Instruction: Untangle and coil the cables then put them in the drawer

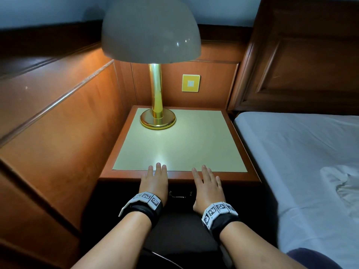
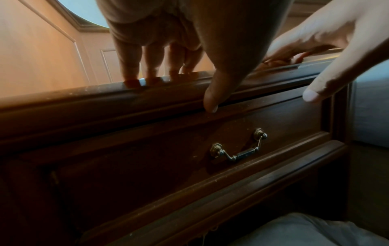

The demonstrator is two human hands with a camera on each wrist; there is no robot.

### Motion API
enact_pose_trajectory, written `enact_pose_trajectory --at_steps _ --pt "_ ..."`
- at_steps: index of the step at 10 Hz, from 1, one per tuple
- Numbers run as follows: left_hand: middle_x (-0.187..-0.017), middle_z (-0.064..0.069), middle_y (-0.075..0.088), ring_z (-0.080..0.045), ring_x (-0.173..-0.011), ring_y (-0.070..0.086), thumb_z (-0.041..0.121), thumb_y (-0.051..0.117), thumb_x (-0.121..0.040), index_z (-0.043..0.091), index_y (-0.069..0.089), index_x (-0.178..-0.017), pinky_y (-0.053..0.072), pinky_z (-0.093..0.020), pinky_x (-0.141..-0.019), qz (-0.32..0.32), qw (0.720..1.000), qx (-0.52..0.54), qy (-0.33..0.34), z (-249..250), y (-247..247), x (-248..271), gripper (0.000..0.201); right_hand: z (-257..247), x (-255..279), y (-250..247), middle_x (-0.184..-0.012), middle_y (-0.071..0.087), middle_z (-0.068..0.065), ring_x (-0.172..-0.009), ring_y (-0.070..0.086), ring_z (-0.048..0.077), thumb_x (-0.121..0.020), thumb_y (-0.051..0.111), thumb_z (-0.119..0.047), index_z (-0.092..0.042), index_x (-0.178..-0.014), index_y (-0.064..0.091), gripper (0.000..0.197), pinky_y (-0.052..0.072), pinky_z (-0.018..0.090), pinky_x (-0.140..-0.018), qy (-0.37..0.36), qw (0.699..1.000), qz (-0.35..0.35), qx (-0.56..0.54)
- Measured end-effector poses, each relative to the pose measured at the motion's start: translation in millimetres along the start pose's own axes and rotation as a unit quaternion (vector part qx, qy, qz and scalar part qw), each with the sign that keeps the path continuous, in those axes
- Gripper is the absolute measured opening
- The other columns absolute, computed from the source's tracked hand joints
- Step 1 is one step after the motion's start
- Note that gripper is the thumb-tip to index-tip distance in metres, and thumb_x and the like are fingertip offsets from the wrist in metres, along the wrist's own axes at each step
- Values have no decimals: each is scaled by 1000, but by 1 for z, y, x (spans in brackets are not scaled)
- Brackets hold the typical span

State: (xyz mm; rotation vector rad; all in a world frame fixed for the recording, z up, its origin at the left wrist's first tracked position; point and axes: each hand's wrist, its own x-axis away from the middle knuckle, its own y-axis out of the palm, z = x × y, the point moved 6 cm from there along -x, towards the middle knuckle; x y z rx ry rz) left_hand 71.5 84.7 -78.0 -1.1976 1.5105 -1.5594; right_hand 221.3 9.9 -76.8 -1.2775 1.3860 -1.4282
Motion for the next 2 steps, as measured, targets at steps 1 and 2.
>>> enact_pose_trajectory --at_steps 1,2 --pt "-165 -9 7 -31 -151 11 24 55 -95 12 6 -157 24 -42 -119 -11 1000 25 8 -3 1 2 79 2 1 -5 -166 -12 6 -154 -10 23 -83 71 -26 -29 -159 -5 107 3 44 -125 1 999 -26 -25" --pt "-154 -4 36 -24 -140 38 34 61 -92 19 38 -144 42 -39 -108 -14 993 117 16 -14 -14 17 60 0 11 -25 -166 4 5 -153 12 26 -86 70 -32 -26 -158 14 91 23 41 -122 -3 992 -95 -79"
